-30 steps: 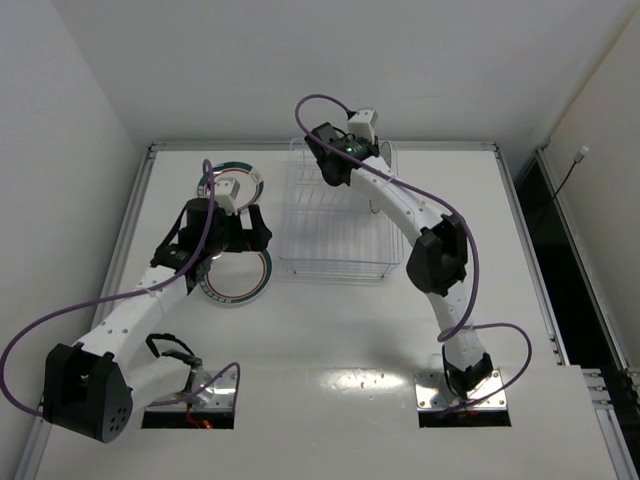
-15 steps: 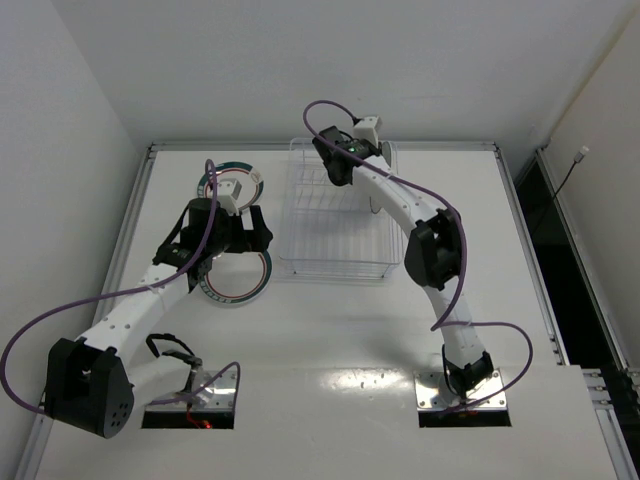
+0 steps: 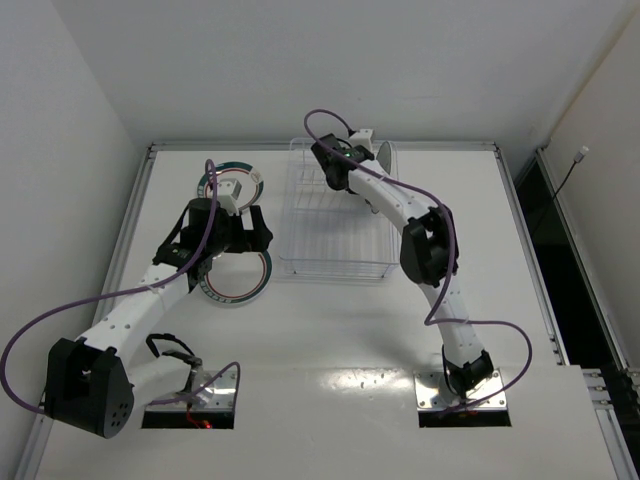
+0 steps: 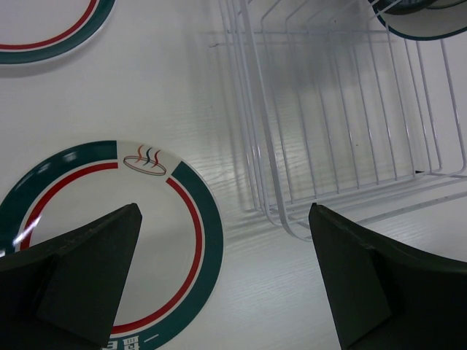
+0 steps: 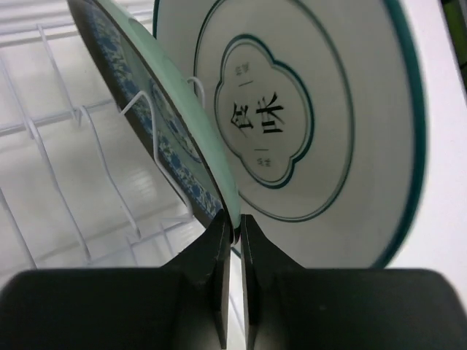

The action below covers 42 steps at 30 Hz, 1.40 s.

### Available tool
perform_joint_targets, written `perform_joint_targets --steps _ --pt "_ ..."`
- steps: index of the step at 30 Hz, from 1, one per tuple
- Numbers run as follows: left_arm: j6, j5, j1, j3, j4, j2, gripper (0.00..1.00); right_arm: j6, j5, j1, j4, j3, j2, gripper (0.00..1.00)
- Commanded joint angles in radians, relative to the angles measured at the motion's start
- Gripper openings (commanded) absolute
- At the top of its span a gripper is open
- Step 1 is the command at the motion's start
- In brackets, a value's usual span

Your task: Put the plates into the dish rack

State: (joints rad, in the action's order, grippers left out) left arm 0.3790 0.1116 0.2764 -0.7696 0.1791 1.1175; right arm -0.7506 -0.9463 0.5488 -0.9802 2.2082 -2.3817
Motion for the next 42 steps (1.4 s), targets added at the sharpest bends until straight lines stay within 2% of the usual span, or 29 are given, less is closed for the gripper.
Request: perform_joint_targets --steps 1,4,11,14,16,19,22,23,24,26,30,35,42 --pt "0.006 0.0 0.006 -0.034 -0.024 -0.001 0.99 -0.053 0.102 -0.015 0.021 -0.021 0.028 0.06" --pt "0.006 0.0 0.006 -0.034 -0.024 -0.001 0.99 -0.064 0.112 -0.026 0.041 -0.035 0.073 0.08" --pt "0.006 -0.064 0.006 -0.034 -0.015 0.019 0.99 -0.004 0.132 -0.026 0.083 -0.044 0.232 0.34" --pt "0.034 -0.15 0.006 -0.034 0.006 0.028 0.99 0.007 0.165 -0.026 0.103 -0.044 0.289 0.38" --pt "0.064 -0.265 0.006 -0.034 0.034 0.028 0.99 0.029 0.234 -0.026 0.159 -0.044 0.355 0.38" --pt "0.2 -0.473 -0.008 -0.034 0.13 0.019 0.99 0.102 0.386 -0.015 0.348 -0.151 0.488 0.41" --pt "0.322 -0.351 -0.172 0.006 0.166 -0.034 0.99 0.102 0.524 -0.015 0.497 -0.258 0.599 0.46" --pt "0.384 -0.302 -0.271 0.044 0.175 -0.056 0.99 0.093 0.55 -0.015 0.517 -0.274 0.614 0.47" --pt "0.414 -0.224 -0.316 0.064 0.192 -0.077 0.99 0.092 0.591 -0.015 0.529 -0.274 0.625 0.48" --pt "0.451 -0.17 -0.379 0.099 0.192 -0.145 0.99 0.092 0.604 -0.024 0.529 -0.26 0.635 0.48" --pt "0.549 -0.153 -0.417 0.166 0.221 -0.156 0.99 0.102 0.616 -0.033 0.515 -0.271 0.656 0.49" --pt "0.616 -0.006 -0.496 0.311 0.169 -0.13 0.99 0.102 0.636 -0.081 0.558 -0.364 0.722 0.51" --pt "0.629 0.08 -0.537 0.386 0.14 -0.047 0.97 0.082 0.675 -0.141 0.592 -0.445 0.759 0.51"
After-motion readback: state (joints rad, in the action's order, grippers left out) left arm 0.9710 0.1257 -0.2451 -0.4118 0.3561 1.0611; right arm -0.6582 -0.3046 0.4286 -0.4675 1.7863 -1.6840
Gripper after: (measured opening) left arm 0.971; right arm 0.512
